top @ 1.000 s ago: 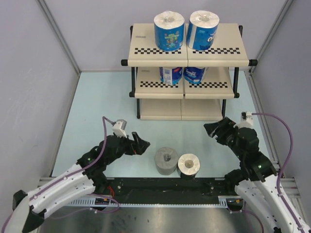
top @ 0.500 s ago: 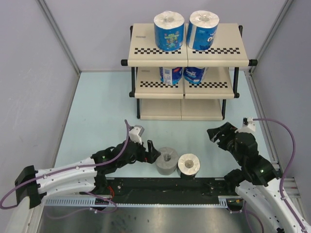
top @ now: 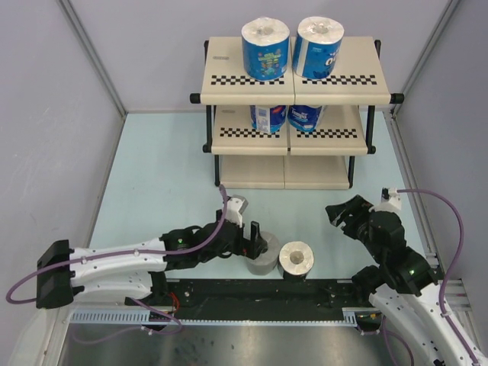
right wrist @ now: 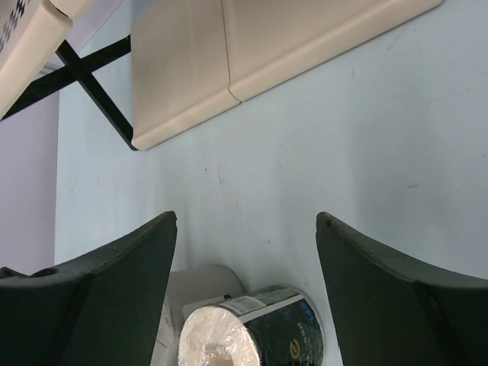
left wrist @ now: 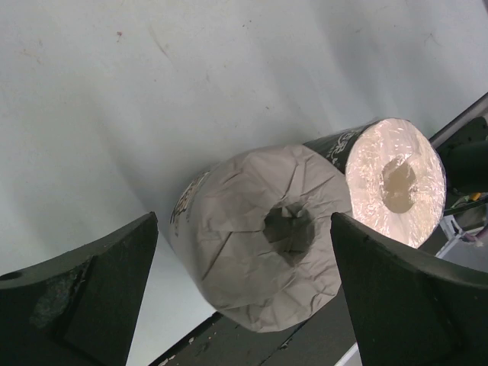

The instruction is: Place and organize the paper towels onto the shelf

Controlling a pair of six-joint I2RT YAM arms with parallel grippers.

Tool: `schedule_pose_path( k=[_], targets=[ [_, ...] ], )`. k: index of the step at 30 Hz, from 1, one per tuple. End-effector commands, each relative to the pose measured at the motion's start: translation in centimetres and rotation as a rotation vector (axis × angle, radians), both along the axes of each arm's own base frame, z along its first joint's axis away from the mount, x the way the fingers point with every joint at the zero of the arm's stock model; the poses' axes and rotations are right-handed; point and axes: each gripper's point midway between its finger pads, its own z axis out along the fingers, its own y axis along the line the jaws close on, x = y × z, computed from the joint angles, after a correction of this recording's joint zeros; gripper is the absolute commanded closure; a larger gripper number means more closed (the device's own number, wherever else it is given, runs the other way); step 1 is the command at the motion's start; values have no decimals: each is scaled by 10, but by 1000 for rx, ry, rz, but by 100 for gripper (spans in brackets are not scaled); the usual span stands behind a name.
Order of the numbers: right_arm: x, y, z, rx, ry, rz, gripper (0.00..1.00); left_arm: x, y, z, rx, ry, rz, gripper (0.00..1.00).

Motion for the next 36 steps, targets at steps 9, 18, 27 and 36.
schedule_pose_path(
  k=[9, 18, 27, 36],
  targets=[
    [-3, 2, 1, 15, -19, 18, 22, 1, 4, 9, 109, -31, 51, 11],
    [-5, 1, -1, 17, -14, 14, 22, -8, 5, -4, 126, -2, 4, 14],
    [-6, 0, 1, 25, -23, 11, 21, -7, 1, -11, 147, -8, -10, 23],
    [-5, 1, 1, 20, -23, 14, 21, -8, -9, -13, 175, -12, -48, 24]
  ],
)
